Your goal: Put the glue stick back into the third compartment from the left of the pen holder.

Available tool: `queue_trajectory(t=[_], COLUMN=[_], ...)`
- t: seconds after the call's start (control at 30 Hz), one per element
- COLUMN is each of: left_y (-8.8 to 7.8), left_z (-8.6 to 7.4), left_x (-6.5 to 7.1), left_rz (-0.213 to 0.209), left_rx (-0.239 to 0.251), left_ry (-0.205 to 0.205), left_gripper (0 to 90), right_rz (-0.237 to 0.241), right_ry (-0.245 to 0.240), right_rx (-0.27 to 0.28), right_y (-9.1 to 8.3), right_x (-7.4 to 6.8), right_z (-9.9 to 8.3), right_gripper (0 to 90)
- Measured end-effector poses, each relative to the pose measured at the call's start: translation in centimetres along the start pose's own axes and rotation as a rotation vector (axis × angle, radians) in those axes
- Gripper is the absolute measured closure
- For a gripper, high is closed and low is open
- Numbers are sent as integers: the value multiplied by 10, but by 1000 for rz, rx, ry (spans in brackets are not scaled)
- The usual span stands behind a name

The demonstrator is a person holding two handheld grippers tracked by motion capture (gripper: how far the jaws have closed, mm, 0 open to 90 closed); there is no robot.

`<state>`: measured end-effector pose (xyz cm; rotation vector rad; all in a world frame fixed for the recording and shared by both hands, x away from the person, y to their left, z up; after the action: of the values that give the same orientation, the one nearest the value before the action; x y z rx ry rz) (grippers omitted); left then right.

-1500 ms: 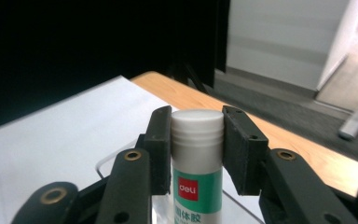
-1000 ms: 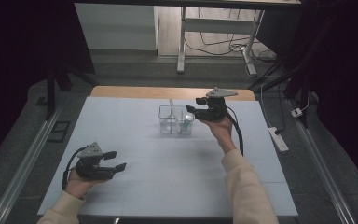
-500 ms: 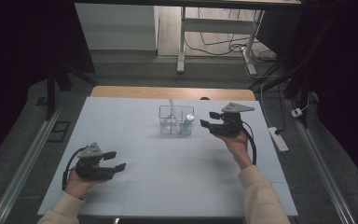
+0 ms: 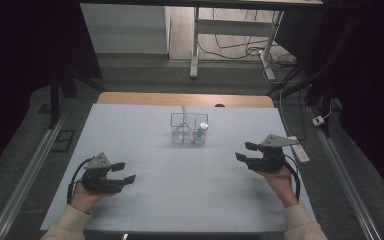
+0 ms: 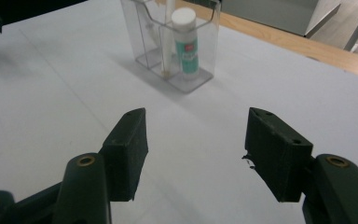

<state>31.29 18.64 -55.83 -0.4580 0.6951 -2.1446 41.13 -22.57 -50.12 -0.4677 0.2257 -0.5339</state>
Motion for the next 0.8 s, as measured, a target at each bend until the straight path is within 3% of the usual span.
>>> queue_trajectory(t=[0.2, 0.37, 0.8], left_y=[1, 1, 0], left_z=[0, 0, 0], left_x=[1, 0, 0], left_rz=[2, 10, 16], left_rx=[-5, -4, -5], left_ry=[-4, -7, -4], left_gripper=[312, 307, 295], right_rz=[-9, -11, -9], right_ry=[6, 7, -14], right_rx=[-11, -25, -29], right_y=[-21, -28, -27], right_x=[-4, -6, -8], right_z=[-22, -35, -38], right_gripper=[354, 347, 338])
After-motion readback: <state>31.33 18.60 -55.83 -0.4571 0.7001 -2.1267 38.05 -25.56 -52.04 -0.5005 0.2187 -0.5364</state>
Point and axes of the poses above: each handheld gripper's, and its own axes: y roughly forward along the jaws, z roughly out of its top, x roughly to its right, the point moved 8 cm from there along y, roughly forward along the jaws, and after that the axes turned 8 degrees about z, right-handed, at the moved point
